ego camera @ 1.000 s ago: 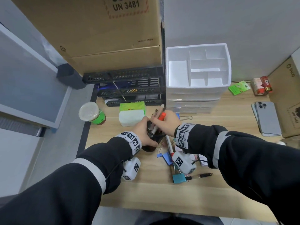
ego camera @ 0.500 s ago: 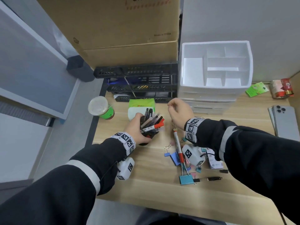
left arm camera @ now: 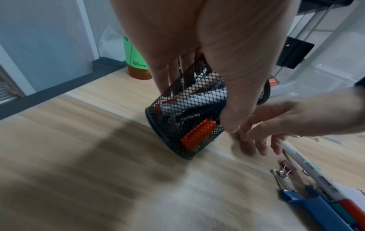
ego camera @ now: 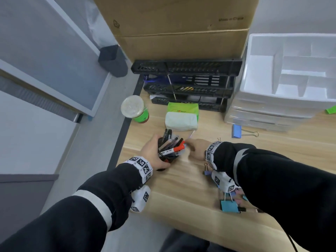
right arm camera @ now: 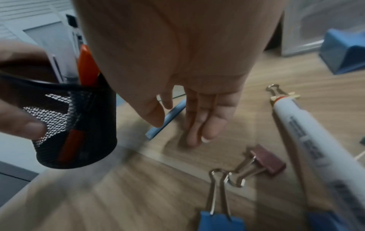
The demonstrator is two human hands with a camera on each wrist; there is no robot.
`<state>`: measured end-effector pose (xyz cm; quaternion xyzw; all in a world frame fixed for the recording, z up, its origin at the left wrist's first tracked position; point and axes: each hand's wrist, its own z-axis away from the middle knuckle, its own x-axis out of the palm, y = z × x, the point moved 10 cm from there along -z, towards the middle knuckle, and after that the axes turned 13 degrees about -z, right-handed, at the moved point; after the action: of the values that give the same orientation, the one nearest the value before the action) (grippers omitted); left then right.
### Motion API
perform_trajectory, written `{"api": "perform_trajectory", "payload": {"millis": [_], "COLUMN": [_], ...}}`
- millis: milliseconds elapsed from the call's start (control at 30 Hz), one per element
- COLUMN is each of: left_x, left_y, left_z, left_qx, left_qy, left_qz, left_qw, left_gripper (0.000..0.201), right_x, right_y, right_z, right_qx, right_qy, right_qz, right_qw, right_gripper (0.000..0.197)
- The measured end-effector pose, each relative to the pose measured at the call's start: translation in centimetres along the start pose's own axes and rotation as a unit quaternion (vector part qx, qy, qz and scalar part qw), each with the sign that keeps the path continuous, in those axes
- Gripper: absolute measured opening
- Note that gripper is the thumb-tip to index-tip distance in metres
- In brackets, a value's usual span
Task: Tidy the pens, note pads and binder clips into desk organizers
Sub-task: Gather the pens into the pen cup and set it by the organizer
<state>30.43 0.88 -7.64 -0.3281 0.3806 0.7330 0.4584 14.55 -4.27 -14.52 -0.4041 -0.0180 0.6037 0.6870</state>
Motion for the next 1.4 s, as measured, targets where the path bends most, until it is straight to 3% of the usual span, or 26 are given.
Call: {"api": "perform_trajectory", "payload": {"millis": [133,233,300,400,567,700,800,933,1067,1267,1400], "left_x": [1.2,1.7,1.6,1.2,0.8,1.2,1.5,2.1,2.9,3.3,3.1], "left_y": [0.4,1.3,2.0,3.2,5.6,7.2,8.3,9.6,10.4,12.4,14.5], "left_z": [-0.4,-0.7,-1.0,-1.6,-2.3,-2.7,-2.7,-2.6,-2.3,-2.2,-2.3], "left_qx": [0.005,0.017,0.024,0.037,0.056,0.072,0.082,0.096,0.103,0.112,0.129], "left_qy": [-0.021,-0.03,-0.029,-0.023,-0.015,-0.027,-0.032,-0.036,-0.043,-0.051,-0.043], "left_qz": [-0.006,-0.005,-0.004,0.0,0.001,-0.022,-0.036,-0.043,-0.051,-0.063,-0.079], "left_qw": [1.0,0.999,0.999,0.999,0.998,0.997,0.995,0.994,0.992,0.99,0.988], "left_gripper": [0.091,0.094,0.094,0.095,0.093,0.092,0.093,0.091,0.09,0.096,0.095], "right_x": [-0.7,-1.2,-2.3,-4.9,-8.0,-7.3,-5.2,-3.3,-2.8,-6.0,-7.4], "right_y": [1.1,1.8,2.5,4.0,9.0,11.0,11.5,12.7,13.5,15.2,18.3], "right_z": [-0.6,-0.1,0.7,2.6,5.0,6.4,7.1,7.5,8.5,11.6,14.9], "right_qx": [0.041,0.042,0.033,0.032,0.097,0.098,0.112,0.144,0.15,0.123,0.123], "right_qy": [0.04,0.052,0.077,0.115,0.175,0.167,0.122,0.11,0.128,0.19,0.187], "right_qz": [0.046,0.083,0.048,0.012,-0.051,-0.091,-0.046,-0.004,-0.055,-0.105,-0.133], "right_qw": [0.997,0.994,0.995,0.993,0.979,0.977,0.985,0.983,0.979,0.968,0.965], "right_gripper": [0.032,0.025,0.02,0.024,0.023,0.029,0.038,0.036,0.032,0.04,0.029]}}
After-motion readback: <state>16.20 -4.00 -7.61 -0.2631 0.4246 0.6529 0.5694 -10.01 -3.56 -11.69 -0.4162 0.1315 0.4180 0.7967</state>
